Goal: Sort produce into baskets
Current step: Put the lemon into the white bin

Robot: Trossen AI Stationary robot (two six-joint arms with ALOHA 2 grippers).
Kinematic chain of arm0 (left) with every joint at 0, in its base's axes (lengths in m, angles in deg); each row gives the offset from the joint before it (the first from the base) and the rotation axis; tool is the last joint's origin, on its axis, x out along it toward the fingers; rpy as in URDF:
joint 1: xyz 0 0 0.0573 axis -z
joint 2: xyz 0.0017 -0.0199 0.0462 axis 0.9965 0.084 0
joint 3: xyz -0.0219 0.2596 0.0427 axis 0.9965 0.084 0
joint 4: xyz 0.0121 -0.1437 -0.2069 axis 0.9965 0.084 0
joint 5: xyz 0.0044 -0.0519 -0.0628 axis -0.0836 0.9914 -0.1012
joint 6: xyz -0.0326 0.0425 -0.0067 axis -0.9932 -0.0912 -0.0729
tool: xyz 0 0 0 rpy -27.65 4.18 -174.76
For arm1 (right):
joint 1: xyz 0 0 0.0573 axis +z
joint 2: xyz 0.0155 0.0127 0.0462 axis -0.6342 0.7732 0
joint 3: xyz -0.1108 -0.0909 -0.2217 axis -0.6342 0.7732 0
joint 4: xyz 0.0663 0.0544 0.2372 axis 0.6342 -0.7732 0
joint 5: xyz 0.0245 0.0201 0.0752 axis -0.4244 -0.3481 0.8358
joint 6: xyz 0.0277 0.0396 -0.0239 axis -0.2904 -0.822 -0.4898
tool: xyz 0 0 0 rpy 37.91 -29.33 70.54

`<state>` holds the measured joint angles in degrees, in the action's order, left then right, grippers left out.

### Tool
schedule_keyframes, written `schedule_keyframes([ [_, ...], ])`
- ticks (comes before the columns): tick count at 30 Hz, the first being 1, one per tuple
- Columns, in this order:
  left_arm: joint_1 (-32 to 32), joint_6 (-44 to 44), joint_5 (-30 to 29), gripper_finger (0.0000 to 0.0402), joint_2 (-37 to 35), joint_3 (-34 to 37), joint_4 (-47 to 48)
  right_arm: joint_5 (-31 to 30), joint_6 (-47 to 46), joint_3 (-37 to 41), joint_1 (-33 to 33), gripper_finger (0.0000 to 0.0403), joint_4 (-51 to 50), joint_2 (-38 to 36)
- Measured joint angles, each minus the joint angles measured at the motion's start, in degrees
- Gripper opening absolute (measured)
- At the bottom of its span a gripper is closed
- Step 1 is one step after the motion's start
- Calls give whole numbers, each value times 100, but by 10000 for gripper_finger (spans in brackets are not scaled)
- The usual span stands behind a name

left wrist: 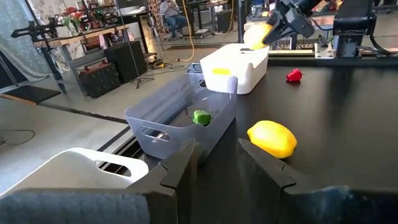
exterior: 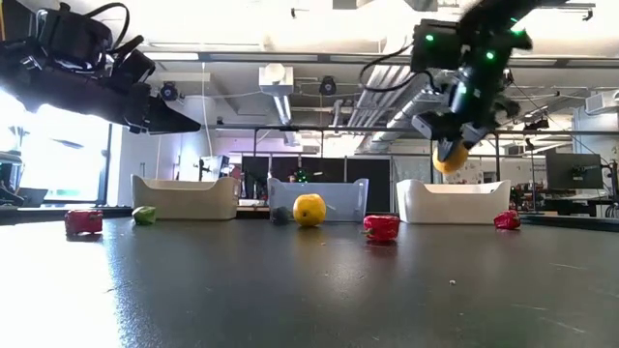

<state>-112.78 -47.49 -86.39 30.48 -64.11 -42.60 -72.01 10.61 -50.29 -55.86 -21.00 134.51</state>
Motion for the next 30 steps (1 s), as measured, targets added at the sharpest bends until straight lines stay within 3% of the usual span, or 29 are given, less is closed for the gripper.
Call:
schedule_keyframes([
  [8, 0, -4, -1, 100, 2, 0, -4, 761, 851, 1193, -1095, 188, 1684, -641],
  [17, -1, -4, -1, 100, 1, 0, -4, 1582, 1566, 1312, -2305, 189, 2998, -476],
  [30, -1, -7, -1, 100, 0, 0, 7, 1673, 1380, 1312, -2596, 196, 3578, 600],
])
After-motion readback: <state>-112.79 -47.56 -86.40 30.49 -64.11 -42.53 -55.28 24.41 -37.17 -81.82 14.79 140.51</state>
